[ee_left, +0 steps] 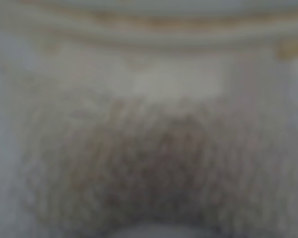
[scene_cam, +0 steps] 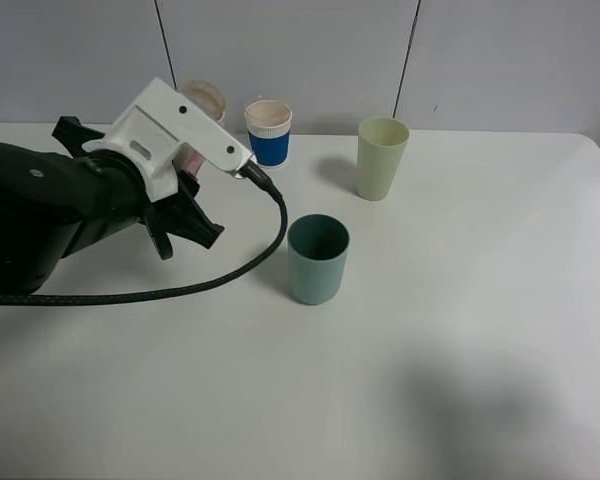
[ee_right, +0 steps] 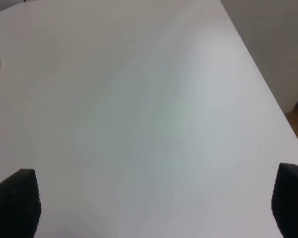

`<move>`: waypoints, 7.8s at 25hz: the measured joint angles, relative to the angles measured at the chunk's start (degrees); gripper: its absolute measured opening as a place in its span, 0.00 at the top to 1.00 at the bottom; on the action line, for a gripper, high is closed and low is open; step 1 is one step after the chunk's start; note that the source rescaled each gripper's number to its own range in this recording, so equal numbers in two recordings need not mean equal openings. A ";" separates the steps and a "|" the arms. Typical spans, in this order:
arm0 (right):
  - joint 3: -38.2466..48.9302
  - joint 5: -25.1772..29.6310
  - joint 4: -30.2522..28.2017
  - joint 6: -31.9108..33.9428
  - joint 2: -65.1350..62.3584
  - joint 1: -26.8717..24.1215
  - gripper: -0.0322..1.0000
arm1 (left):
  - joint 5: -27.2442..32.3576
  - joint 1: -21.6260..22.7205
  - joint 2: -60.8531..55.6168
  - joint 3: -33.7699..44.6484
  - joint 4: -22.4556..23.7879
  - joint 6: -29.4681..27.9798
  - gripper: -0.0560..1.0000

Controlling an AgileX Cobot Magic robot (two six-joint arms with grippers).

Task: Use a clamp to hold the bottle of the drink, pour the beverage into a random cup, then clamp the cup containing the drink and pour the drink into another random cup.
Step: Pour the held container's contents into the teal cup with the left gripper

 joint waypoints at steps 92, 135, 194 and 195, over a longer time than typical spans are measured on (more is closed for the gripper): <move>0.00 0.00 0.00 0.00 0.00 0.00 0.23 | -11.47 -2.76 18.64 -8.59 17.39 35.51 0.92; 0.00 0.00 0.00 0.00 0.00 0.00 0.23 | -18.37 -2.76 18.64 -8.59 23.52 40.06 0.93; 0.00 0.00 0.00 0.00 0.00 0.00 0.23 | -23.50 -2.76 18.64 -8.59 31.58 46.24 0.93; 0.00 0.00 0.00 0.00 0.00 0.00 0.23 | -23.71 -2.76 18.64 -8.59 31.86 46.24 0.93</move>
